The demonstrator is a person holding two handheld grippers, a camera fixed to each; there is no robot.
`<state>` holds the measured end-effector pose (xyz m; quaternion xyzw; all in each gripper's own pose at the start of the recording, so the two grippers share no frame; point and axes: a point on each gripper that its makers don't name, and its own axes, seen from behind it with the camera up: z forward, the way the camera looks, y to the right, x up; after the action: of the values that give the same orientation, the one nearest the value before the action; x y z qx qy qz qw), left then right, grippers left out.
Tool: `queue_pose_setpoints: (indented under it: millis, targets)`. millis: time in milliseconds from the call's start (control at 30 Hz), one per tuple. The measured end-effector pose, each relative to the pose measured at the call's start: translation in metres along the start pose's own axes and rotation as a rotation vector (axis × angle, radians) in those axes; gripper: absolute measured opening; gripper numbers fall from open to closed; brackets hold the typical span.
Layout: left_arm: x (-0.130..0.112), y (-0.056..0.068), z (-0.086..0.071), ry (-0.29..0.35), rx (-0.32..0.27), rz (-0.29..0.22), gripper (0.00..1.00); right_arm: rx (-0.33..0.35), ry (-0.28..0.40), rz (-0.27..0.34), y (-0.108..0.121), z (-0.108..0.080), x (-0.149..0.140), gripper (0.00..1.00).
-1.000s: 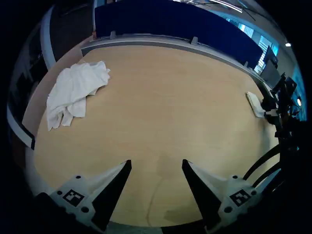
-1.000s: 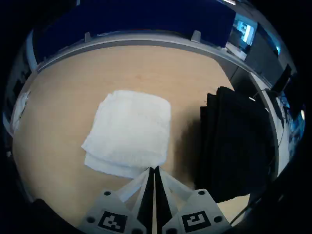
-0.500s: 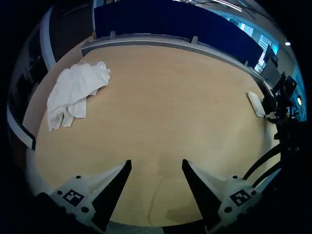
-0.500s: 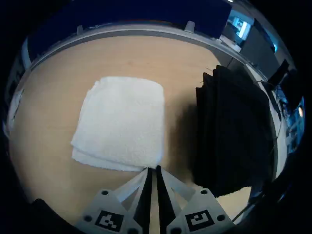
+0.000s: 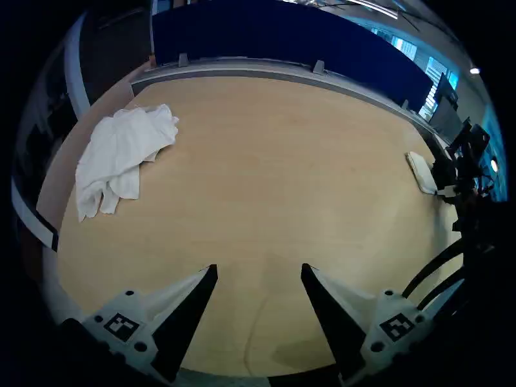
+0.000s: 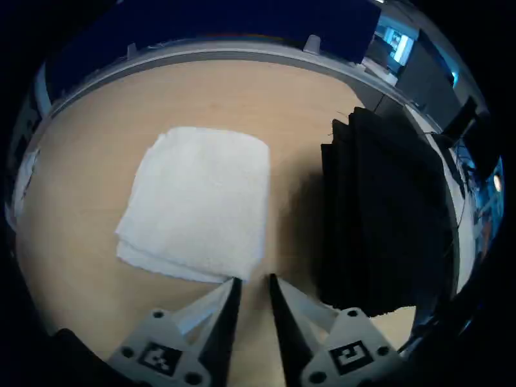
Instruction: Fold towel
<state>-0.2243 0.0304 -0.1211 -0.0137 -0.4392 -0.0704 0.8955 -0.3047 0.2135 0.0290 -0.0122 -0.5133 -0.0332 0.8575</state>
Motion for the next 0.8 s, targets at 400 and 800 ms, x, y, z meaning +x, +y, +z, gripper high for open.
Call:
queue_pose_setpoints:
  millis: [400,800]
  targets:
    - [0.0039,-0.0016,-0.0026,0.002,-0.003,0.006,0.96,-0.010,0.011,-0.001,0.0026,-0.0043,-0.0011,0.70]
    - [0.0046,-0.0046,-0.0027,0.003,-0.009,0.010,0.97,-0.044,0.024,-0.005,0.0068,-0.0067,0.0018,0.70]
